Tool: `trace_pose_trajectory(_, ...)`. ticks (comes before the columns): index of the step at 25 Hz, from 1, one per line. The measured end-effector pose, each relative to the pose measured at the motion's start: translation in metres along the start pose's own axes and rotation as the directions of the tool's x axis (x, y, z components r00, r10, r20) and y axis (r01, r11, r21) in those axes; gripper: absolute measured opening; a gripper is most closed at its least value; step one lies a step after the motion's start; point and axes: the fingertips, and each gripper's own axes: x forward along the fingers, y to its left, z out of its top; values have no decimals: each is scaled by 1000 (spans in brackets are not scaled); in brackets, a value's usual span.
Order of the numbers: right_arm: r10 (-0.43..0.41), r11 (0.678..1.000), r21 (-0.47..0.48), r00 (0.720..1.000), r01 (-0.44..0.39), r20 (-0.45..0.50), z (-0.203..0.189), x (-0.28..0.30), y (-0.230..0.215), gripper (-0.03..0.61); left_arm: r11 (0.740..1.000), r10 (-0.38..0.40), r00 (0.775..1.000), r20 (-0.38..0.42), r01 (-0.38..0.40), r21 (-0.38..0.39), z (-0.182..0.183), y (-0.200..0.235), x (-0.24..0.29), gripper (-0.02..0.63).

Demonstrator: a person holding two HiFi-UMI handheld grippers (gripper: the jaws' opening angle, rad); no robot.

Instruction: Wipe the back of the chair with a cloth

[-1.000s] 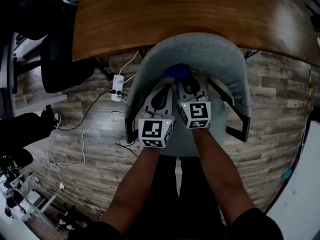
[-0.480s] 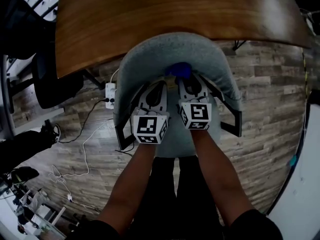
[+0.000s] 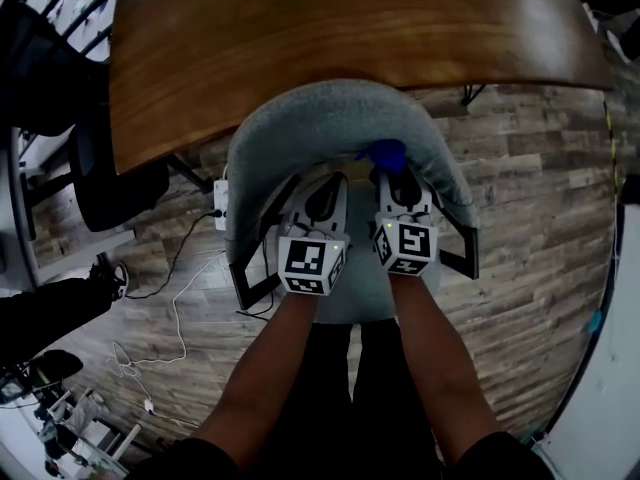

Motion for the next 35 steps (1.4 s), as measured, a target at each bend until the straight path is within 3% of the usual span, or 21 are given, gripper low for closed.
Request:
trace_pose_trajectory(7,-109,992,57,994,108,8,-2,-28,-36,110,998,-64,998,8,64,8,4,-38,11,6)
trace_pose_trajectory(23,-218,960,187,975,209,31,4,-92,-70,110,987,-156,988,-13,156,39,7,-97,3,6)
trace_pose_trajectory(29,-126,983,146,989,114,74,43,-110,-42,110,993,-111,994,-3,111,49,25,-95,-16,6)
trace_pose_trajectory(35,93,996,1,988,-94,122,91,-141,16,110,997,-21,998,56,16,80,60,-81,-69,6)
